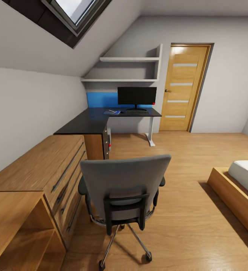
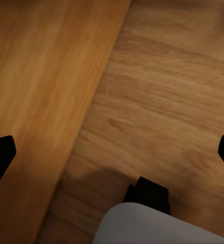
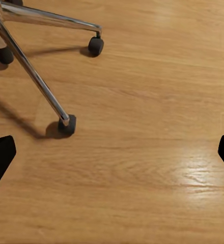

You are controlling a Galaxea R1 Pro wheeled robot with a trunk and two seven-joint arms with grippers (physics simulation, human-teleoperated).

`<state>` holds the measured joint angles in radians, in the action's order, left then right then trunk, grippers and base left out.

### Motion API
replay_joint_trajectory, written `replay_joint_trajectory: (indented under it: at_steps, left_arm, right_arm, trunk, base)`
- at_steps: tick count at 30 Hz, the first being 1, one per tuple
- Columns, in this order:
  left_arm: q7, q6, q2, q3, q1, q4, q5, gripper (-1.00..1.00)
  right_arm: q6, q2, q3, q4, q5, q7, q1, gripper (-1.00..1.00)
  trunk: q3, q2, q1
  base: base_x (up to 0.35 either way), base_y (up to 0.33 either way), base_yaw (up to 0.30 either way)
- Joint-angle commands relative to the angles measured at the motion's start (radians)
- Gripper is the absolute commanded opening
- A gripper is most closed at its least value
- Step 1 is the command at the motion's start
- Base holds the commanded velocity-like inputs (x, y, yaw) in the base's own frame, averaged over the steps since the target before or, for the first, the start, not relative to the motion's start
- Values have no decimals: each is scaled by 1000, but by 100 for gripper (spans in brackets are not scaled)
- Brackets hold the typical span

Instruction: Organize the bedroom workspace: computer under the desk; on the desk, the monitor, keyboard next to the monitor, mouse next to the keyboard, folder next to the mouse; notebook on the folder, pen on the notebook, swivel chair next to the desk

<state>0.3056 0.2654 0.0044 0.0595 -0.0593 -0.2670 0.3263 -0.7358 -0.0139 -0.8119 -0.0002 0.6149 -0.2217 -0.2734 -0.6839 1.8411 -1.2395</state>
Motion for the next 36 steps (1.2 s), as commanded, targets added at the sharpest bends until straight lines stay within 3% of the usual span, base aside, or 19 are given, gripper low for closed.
replay_joint_trajectory:
  at_steps: [1, 3, 9, 13, 22, 36]
  left_arm:
    - [4, 3, 0, 7, 0, 0, 6, 100]
    - [4, 2, 0, 7, 0, 0, 7, 100]
    - [-2, -32, -34, 6, -35, 34, 18, 100]
    - [5, -9, -53, 7, -34, 22, 6, 100]
    - [7, 32, -57, 7, 17, -10, 2, 100]
    - [10, 27, -57, 5, 18, -9, 3, 100]
  right_arm:
    - [-1, -1, -10, 1, 1, -8, -1, 100]
    - [-1, -1, -11, 3, 0, -8, -1, 100]
    - [34, -15, -11, -20, 18, 1, -35, 100]
    - [23, -34, -14, 1, 0, -9, -23, 100]
    - [-19, -49, -16, 6, -10, -13, 11, 100]
    - [-22, -47, -15, 6, -10, -15, 11, 100]
  trunk:
    - [-4, 8, -4]
    - [-10, 22, -11]
    - [-10, 21, -11]
    - [-23, 49, -27]
    - [-51, 112, -61]
    - [-95, 210, -115]
  base:
    - [0, 0, 0]
    - [0, 0, 0]
    - [0, 0, 0]
    - [0, 0, 0]
    - [0, 0, 0]
    - [0, 0, 0]
